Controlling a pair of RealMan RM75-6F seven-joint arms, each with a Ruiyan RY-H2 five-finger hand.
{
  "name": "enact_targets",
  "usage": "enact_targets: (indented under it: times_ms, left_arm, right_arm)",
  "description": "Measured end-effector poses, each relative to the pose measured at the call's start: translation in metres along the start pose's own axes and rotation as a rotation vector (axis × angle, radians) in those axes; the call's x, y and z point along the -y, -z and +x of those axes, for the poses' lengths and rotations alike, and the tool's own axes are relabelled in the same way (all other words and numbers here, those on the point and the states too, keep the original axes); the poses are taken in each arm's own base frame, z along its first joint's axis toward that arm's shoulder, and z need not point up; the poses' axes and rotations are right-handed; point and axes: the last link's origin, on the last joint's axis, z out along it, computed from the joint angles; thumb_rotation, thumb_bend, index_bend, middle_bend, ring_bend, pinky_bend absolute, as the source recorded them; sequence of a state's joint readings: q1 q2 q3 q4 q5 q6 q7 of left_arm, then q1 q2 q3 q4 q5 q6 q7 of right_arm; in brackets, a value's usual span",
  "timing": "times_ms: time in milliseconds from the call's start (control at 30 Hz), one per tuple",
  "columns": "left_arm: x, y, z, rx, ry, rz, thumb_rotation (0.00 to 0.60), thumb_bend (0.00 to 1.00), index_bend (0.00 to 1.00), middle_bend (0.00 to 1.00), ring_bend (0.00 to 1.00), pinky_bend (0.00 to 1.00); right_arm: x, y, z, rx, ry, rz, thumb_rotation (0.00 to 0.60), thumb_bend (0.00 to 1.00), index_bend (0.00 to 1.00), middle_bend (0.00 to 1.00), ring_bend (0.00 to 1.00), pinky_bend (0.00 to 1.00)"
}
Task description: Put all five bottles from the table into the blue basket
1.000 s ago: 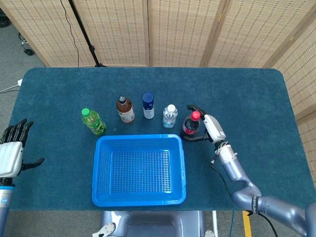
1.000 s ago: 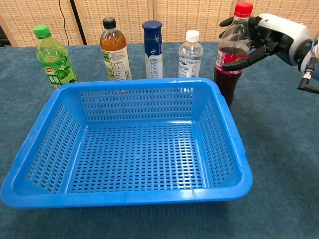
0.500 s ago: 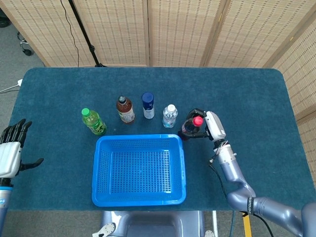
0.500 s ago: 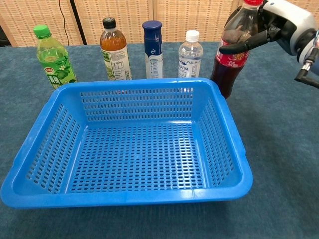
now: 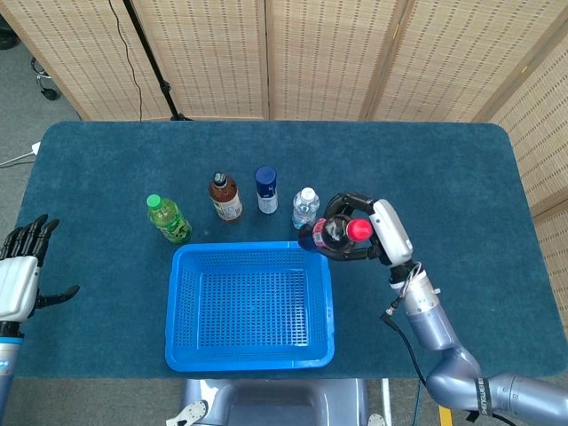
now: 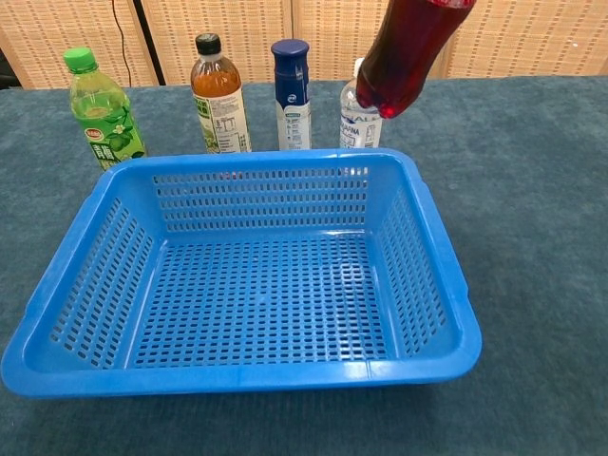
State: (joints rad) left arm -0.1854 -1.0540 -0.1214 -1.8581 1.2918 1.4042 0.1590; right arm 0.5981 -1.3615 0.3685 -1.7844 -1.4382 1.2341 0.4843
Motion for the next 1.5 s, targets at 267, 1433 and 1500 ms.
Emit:
enact_targets:
  times_ms: [267,1433,1500]
  left_arm:
    - [0.001,0.000,0.000,-0.001,0.001,0.004,0.600,0.00,0.00,0.00,0.00,0.00]
    - [0.001,0.001,0.001,0.009,-0.003,-0.008,0.600,0.00,0.00,0.00,0.00,0.00]
    - [0.002,0.002,0.002,0.006,0.001,-0.008,0.600,0.00,0.00,0.00,0.00,0.00]
  right_arm:
    - [0.005,0.023,-0.032,0.203,-0.038,-0.046,0.600,0.16,0.65,0.64,0.62,0.64]
    - [-0.005,0.069,-0.039,0.357,0.122,-0.036,0.600,0.00,0.00,0.00,0.00,0.01]
    - [0.000,0.060,-0.027,0.288,0.147,-0.017,0.600,0.00,0.00,0.00,0.00,0.00]
